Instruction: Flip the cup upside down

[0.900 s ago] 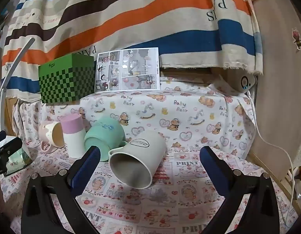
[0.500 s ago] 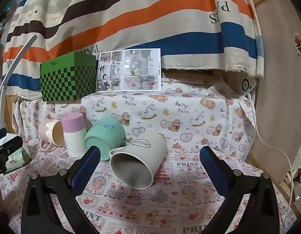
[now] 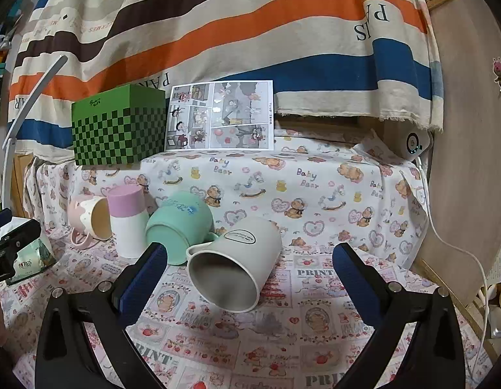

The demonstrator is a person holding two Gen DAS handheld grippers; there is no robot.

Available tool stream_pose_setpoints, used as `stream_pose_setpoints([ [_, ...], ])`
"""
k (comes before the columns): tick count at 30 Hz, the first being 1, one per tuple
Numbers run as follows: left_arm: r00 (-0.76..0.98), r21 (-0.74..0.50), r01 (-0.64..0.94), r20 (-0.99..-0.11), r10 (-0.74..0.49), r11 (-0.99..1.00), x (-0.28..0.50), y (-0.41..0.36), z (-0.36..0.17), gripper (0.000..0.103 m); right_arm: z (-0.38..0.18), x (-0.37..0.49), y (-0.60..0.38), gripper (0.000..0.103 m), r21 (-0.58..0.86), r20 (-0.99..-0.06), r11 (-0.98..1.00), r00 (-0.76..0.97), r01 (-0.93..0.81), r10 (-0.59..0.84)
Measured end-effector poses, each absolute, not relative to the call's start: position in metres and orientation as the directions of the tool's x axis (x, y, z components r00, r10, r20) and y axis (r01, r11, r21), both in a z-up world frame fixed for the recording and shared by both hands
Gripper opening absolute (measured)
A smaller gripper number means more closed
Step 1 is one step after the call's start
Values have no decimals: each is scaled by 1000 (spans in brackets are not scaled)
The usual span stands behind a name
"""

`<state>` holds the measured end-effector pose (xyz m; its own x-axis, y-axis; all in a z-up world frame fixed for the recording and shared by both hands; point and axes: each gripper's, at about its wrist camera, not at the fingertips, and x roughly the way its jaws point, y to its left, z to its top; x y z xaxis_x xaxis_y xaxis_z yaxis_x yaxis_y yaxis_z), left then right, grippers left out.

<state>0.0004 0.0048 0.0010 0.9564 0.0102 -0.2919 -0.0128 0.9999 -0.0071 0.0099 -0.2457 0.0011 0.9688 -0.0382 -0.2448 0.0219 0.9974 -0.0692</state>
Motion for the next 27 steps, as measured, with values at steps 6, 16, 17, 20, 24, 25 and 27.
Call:
stream_pose_setpoints([
  [6, 956, -7, -10, -292, 7, 1000, 0, 5, 0, 103, 0, 9, -245, 103, -77, -249, 997, 968, 16, -34],
  [16, 956, -6, -12, -292, 10, 1000, 0, 5, 0, 103, 1, 10, -244, 103, -79, -251, 997, 967, 20, -40],
  [17, 956, -5, -13, -293, 11, 1000, -1, 5, -1, 103, 1, 10, -244, 103, -79, -251, 997, 967, 21, -40],
  [20, 956, -5, -11, -293, 10, 1000, -1, 5, -1, 103, 1, 10, -244, 103, -76, -253, 997, 966, 26, -44],
  [24, 956, -5, -12, -292, 10, 1000, -1, 5, 0, 103, 1, 11, -246, 103, -72, -252, 997, 966, 34, -51],
  [25, 956, -5, -12, -293, 10, 1000, 0, 5, 0, 103, 1, 11, -246, 103, -71, -252, 997, 966, 36, -53],
  [27, 956, -5, -12, -293, 10, 1000, 0, 5, 0, 103, 1, 11, -247, 103, -70, -251, 997, 966, 39, -55],
])
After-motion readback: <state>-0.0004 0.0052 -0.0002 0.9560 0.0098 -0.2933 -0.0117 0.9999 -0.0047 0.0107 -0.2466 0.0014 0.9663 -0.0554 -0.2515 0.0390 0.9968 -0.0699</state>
